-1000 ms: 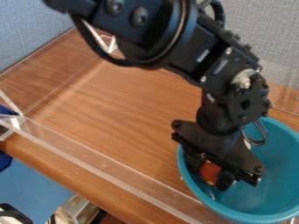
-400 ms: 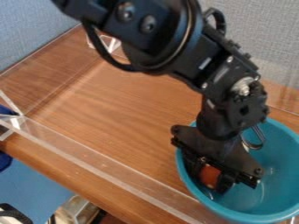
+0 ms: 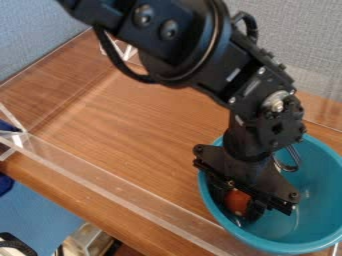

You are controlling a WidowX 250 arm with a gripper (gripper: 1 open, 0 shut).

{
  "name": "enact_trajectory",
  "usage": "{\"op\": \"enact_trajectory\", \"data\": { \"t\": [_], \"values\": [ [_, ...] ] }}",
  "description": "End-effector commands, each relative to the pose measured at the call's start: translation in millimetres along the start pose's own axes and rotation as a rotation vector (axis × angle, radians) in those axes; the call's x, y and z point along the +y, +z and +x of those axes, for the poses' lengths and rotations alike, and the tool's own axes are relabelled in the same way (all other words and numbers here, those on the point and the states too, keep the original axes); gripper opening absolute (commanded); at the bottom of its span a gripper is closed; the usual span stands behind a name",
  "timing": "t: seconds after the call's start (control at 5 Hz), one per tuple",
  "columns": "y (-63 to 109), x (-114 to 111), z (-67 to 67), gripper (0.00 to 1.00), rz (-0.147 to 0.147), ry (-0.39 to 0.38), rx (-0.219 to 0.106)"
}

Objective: Put the mushroom in the blue bowl

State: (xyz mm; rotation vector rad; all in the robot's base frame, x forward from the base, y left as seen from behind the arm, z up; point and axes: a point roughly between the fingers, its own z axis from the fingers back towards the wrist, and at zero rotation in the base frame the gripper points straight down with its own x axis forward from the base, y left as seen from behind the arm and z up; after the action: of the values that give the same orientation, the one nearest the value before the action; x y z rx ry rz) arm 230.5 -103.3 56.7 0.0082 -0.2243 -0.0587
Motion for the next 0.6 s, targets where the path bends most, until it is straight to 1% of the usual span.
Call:
{"op": "enact_trajectory", "data": {
  "t": [0.0,0.2,0.4],
  "values": [
    [1.0,-0.9,-0.1,1.0,0.001,0.002,-0.002],
    [6.5,-1.0,0.5,1.0,0.002,0.006,-0.015],
    [8.0,-0.8,1.3,1.0,0.002,0.009,-0.019]
  ]
}}
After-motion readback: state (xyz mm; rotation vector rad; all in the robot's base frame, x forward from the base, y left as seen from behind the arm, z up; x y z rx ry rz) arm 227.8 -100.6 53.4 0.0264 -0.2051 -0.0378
